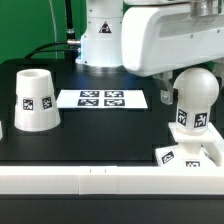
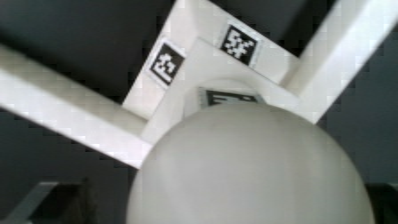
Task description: Assemble lamp
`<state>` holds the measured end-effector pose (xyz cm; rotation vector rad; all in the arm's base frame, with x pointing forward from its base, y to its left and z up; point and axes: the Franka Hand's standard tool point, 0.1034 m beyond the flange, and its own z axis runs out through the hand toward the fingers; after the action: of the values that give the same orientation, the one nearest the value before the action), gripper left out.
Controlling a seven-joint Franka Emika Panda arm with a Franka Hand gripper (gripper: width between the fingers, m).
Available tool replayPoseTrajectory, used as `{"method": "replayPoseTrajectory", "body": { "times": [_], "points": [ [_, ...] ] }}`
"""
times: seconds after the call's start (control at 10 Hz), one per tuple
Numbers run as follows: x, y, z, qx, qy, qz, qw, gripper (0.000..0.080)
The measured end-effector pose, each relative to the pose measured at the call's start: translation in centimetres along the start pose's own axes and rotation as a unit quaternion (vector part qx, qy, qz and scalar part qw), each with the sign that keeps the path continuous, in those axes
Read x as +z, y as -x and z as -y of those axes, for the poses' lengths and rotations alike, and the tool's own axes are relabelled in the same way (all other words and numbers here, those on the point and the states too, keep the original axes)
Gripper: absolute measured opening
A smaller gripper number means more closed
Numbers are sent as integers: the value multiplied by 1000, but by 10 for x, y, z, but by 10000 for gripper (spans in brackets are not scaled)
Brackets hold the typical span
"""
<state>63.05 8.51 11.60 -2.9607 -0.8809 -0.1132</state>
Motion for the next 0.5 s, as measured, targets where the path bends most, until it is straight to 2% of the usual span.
{"method": "replayPoseTrajectory", "body": {
  "times": [0.5],
  "points": [
    [4,1,7,-192,6,10,981,699]
  ]
}}
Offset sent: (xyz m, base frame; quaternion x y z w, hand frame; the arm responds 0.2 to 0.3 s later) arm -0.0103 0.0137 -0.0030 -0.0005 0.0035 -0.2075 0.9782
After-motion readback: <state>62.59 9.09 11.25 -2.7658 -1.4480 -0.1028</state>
